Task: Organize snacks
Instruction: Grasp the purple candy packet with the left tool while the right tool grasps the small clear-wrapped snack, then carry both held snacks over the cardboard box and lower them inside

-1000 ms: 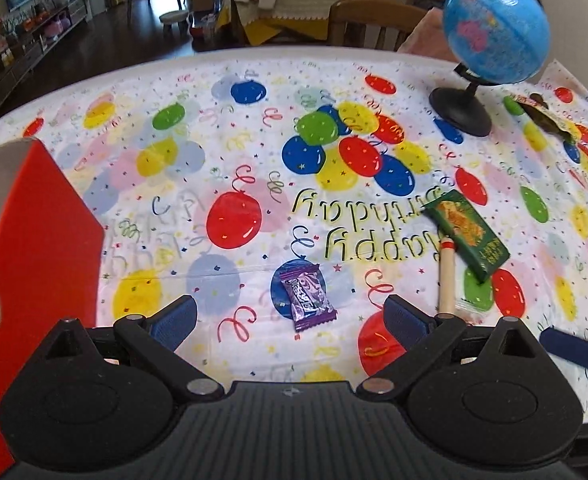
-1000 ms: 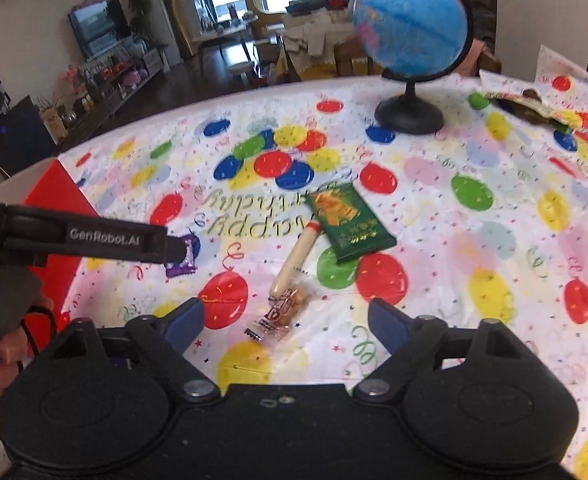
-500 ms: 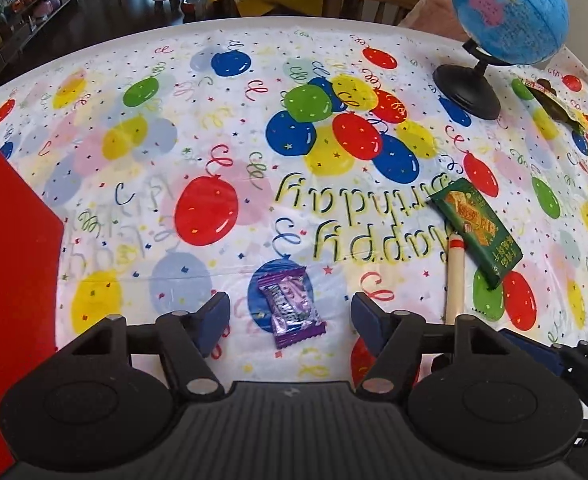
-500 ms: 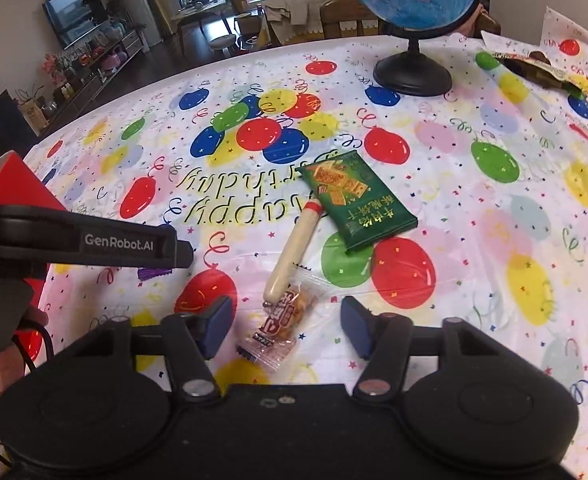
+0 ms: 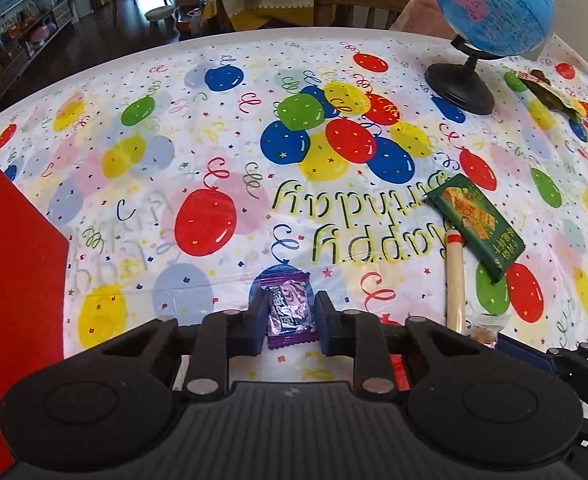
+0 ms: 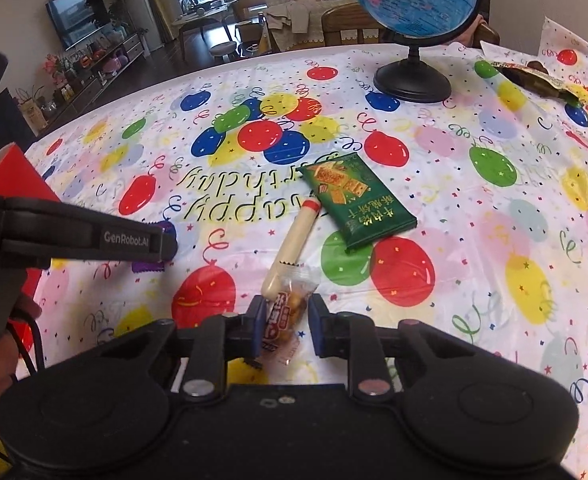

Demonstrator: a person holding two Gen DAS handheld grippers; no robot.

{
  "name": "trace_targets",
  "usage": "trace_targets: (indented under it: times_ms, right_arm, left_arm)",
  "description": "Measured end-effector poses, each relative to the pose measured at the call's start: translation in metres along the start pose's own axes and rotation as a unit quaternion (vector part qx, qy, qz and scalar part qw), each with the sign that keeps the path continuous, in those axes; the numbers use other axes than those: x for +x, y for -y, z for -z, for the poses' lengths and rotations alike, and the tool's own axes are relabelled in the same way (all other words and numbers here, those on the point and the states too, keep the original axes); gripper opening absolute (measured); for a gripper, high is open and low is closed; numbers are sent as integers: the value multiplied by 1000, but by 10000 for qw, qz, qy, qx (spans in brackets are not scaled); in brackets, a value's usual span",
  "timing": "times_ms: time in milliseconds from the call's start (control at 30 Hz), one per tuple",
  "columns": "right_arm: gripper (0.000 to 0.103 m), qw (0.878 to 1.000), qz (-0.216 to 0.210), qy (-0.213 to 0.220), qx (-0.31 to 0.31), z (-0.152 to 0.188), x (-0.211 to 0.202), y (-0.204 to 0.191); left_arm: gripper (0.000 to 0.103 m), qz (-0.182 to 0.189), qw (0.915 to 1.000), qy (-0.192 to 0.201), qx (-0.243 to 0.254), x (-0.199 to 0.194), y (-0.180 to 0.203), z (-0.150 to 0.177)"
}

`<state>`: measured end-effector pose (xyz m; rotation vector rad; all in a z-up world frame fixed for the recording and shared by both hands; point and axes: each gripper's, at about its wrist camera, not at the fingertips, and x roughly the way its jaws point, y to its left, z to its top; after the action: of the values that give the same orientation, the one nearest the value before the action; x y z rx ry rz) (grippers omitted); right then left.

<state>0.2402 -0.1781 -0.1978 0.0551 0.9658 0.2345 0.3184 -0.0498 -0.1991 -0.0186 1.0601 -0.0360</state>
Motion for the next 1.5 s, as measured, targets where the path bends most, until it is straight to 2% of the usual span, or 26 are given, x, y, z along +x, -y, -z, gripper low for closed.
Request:
trace_targets:
  times_ms: [33,300,700,1033,1500]
  right_arm:
    - [17,10000,3,11,-16,1,-1,0]
    - [14,9998,10,8,175,10,-18,7]
    - [14,9992,-214,293,170,18,-75,-7]
    - [14,9978,-393,534,-17,19,-123,-38]
    - [14,9927,-592,909,-527,15,-161,-114]
  left_arm:
    - [19,24,10000,-12,-4,0,-1,0]
    - [19,163,9999,7,-17,-18,-1,10]
    - [19,466,9986,184,-185,-78,-13,35]
    - [19,728,9961,425,-258,-135,-34,51]
    - [19,613,9926,997,-333,-203,-95,70]
